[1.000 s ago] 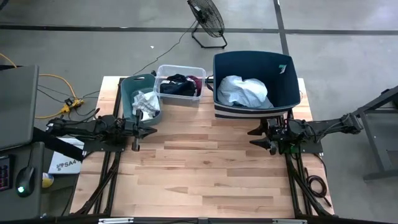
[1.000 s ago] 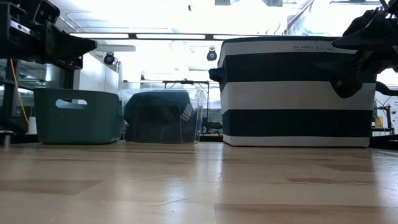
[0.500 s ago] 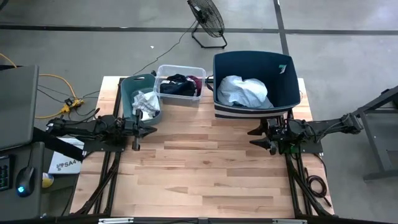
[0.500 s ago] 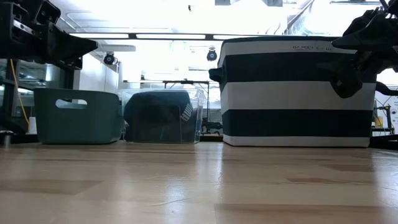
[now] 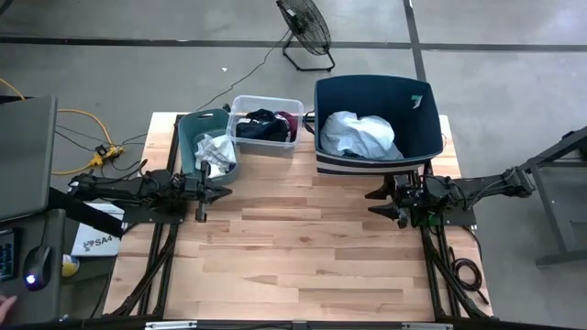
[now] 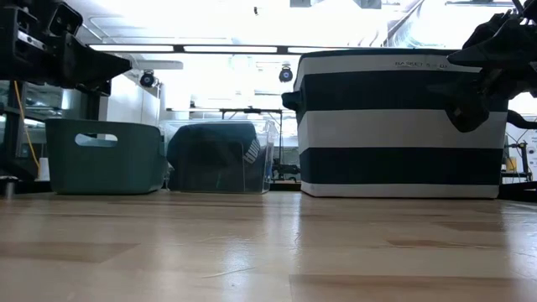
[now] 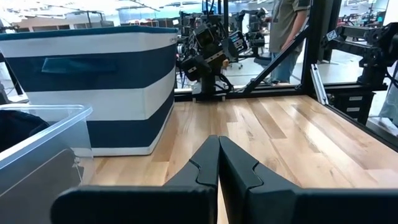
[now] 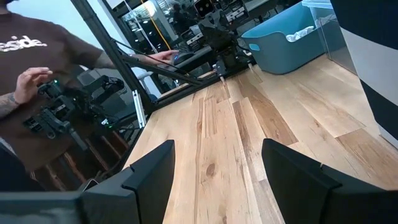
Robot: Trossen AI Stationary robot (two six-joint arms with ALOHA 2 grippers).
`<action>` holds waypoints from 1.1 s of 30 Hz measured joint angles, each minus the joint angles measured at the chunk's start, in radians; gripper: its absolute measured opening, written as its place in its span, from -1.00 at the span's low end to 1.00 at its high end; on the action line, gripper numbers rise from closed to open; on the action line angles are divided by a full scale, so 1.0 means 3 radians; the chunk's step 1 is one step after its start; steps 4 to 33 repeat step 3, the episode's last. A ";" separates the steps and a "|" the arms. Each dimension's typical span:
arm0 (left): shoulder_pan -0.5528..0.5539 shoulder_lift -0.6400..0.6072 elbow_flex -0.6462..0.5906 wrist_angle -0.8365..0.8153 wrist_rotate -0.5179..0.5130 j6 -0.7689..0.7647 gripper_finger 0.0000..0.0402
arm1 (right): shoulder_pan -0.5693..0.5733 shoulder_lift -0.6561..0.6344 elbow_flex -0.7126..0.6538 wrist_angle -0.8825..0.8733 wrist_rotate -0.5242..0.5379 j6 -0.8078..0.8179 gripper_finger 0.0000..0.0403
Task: Pick & Place Cloths
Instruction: Return to Home Position
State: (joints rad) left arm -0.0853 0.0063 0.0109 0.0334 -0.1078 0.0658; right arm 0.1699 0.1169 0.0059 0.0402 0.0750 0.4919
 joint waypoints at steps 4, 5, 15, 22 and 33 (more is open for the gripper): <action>0.0000 0.0000 0.0000 -0.0001 0.0000 -0.0001 -0.99 | 0.0000 0.0000 -0.0001 0.0000 0.0000 0.0000 0.16; 0.0000 0.0000 0.0000 -0.0001 0.0000 -0.0001 -0.99 | 0.0000 0.0000 -0.0001 0.0000 0.0000 0.0000 0.16; 0.0000 0.0000 0.0000 -0.0001 0.0000 -0.0001 -0.99 | 0.0000 0.0000 -0.0001 0.0000 0.0000 0.0000 0.16; 0.0000 0.0000 0.0000 -0.0001 0.0000 -0.0001 -0.99 | 0.0000 0.0000 -0.0001 0.0000 0.0000 0.0000 0.16; 0.0000 0.0000 0.0000 -0.0001 0.0000 -0.0001 -0.99 | 0.0000 0.0000 -0.0001 0.0000 0.0000 0.0000 0.16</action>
